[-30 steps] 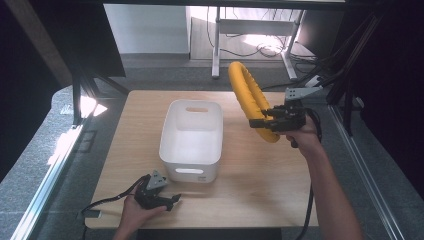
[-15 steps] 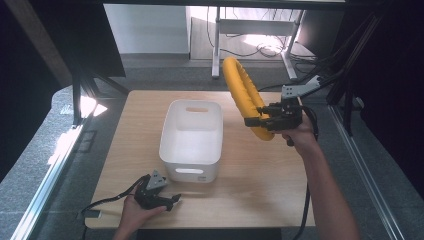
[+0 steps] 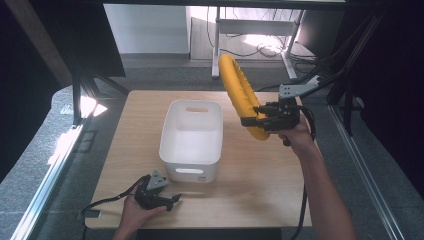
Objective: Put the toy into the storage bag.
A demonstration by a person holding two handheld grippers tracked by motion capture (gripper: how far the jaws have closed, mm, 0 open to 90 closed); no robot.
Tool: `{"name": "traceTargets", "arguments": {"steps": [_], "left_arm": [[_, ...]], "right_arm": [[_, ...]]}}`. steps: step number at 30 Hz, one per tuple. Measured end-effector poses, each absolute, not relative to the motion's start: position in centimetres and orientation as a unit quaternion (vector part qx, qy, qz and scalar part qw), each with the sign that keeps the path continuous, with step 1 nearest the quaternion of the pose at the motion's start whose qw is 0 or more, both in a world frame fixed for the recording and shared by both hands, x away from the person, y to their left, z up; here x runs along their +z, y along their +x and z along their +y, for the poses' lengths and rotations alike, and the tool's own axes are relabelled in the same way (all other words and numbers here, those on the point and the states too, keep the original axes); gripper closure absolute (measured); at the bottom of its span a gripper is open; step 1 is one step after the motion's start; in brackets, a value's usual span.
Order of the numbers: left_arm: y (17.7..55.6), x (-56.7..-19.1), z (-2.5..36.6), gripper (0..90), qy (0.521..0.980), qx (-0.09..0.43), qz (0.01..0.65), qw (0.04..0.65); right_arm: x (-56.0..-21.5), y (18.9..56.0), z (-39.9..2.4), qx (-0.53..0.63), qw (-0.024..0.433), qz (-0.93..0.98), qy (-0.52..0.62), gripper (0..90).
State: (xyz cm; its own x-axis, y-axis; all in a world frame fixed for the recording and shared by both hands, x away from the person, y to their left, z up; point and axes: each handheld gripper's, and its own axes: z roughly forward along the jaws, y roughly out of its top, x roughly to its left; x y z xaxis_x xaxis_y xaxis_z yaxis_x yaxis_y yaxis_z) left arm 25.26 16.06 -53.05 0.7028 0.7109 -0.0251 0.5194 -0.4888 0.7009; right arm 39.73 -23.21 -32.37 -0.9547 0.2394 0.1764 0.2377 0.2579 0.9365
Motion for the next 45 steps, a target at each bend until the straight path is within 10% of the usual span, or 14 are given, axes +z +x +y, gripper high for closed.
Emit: {"name": "traceTargets", "arguments": {"steps": [45], "left_arm": [[25.2, -53.0, 16.1, 18.5, 0.851, 0.136, 0.362, 0.355]], "right_arm": [[-29.7, 36.6, -18.8, 0.619, 0.006, 0.778, 0.105, 51.5]]}}
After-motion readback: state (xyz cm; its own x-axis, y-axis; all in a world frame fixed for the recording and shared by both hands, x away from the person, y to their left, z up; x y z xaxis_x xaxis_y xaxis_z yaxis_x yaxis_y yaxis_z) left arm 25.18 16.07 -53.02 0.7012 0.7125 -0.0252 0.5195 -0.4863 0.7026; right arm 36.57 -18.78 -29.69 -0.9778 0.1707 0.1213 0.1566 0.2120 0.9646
